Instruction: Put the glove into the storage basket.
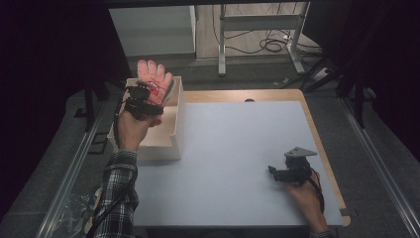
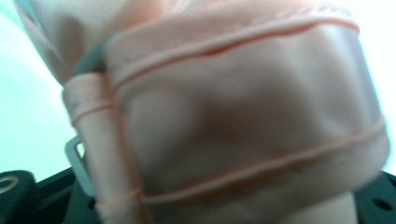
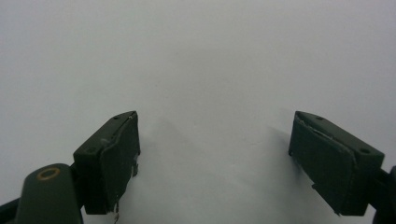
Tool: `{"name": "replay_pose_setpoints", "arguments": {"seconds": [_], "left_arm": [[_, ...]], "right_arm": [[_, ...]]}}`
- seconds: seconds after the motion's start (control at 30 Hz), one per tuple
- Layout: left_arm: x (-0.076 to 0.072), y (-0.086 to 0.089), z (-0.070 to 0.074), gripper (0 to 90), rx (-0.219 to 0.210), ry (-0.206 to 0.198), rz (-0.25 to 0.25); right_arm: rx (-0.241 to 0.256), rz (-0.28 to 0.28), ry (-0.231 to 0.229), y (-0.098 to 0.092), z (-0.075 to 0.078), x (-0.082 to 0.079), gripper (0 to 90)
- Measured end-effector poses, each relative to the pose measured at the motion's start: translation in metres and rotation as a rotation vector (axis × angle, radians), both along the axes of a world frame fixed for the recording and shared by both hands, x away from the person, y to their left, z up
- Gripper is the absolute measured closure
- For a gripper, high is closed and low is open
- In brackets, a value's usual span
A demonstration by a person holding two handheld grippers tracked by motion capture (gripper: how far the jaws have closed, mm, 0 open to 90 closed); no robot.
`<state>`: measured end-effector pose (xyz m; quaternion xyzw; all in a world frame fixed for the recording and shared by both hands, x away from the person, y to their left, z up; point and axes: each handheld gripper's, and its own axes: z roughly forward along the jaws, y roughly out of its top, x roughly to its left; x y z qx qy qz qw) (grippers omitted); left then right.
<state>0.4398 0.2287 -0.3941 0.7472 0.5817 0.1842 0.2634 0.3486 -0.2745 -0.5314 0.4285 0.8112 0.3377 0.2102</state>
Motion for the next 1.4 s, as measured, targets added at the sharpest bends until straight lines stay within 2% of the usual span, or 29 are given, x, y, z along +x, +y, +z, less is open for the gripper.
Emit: {"name": "replay_pose_setpoints", "arguments": {"seconds": [0.07,0.13,0.17,0.43,0.6,0.77,0.87,0.97,1.17,1.27,1.4], "left_arm": [[0.001,0.002,-0.007,42.9,0.001,0.006,0.006],[0.004,0.002,-0.019,42.7,-0.003,0.012,0.010],[0.004,0.002,-0.019,42.6,-0.003,0.012,0.010],[0.014,-0.004,-0.052,42.0,-0.009,0.045,0.019],[0.024,-0.011,-0.066,41.2,0.015,0.082,0.020],[0.030,-0.018,-0.074,40.7,0.040,0.118,0.016],[0.034,-0.024,-0.076,40.2,0.072,0.149,0.017],[0.039,-0.027,-0.077,39.6,0.073,0.179,0.021],[0.045,-0.032,-0.083,37.6,0.101,0.241,0.022],[0.049,-0.034,-0.087,34.5,0.116,0.294,0.016],[0.051,-0.035,-0.089,26.6,0.120,0.317,0.010]], "right_arm": [[0.000,0.000,0.000,0.000,0.000,0.000,16.6],[0.000,0.000,0.001,0.000,0.000,0.000,16.7],[0.000,0.000,0.001,0.000,0.000,0.000,16.7],[0.000,0.001,0.000,0.000,0.000,0.000,16.7],[0.000,0.001,0.000,0.000,0.000,0.000,16.7],[0.001,0.000,0.000,0.000,0.000,0.000,16.7],[0.001,0.000,0.000,0.000,0.000,0.000,16.7],[0.000,0.001,0.001,0.000,0.000,0.000,16.7],[0.000,0.000,0.001,0.000,0.000,0.000,16.7],[0.000,0.001,0.000,0.000,0.000,0.000,16.7],[0.000,0.001,0.000,0.000,0.000,0.000,16.7]]}}
